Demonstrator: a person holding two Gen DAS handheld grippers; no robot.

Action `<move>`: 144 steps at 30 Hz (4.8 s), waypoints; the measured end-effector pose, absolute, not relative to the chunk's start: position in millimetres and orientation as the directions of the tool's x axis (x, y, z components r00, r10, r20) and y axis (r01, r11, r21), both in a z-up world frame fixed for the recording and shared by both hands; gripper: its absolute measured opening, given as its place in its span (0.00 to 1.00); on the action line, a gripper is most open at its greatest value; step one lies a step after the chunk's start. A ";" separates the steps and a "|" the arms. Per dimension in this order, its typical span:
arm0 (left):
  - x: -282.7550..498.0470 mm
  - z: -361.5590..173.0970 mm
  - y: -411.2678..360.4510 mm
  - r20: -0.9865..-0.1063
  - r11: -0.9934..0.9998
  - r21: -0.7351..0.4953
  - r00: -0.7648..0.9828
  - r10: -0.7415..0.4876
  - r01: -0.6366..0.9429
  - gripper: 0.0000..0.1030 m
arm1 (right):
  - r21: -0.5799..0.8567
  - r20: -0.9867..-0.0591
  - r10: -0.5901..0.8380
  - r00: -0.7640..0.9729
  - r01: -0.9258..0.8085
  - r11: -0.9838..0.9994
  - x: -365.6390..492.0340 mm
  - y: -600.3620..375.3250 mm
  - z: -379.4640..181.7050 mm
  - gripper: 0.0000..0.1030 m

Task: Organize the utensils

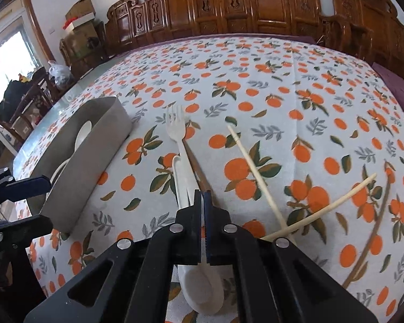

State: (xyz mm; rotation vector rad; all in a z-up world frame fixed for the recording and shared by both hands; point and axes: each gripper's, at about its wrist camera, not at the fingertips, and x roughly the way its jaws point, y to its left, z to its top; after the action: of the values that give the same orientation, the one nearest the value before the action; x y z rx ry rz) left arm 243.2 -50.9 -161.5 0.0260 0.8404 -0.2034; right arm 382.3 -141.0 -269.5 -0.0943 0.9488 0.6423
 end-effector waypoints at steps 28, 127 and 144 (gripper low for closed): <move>239.1 -157.4 -42.9 -0.738 0.984 -0.061 0.656 -0.157 0.168 0.40 | 0.075 -0.762 0.431 0.483 -0.595 0.800 384.6 -119.1 -255.5 0.11; 280.6 -164.2 21.0 -0.818 0.998 0.028 0.573 0.051 -0.049 0.06 | 0.127 -0.686 0.511 0.518 -0.606 0.785 332.1 -137.8 -214.1 0.11; 279.7 -195.5 34.8 -0.821 0.999 -0.008 0.570 0.014 -0.037 0.06 | 0.101 -0.712 0.502 0.491 -0.635 0.766 333.6 -111.2 -224.2 0.11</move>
State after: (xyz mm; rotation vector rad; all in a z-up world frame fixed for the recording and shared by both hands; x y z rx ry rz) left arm 279.7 34.8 -195.5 -0.0256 0.9633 0.0301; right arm 333.6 -111.2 -224.2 -0.1838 0.7991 0.6945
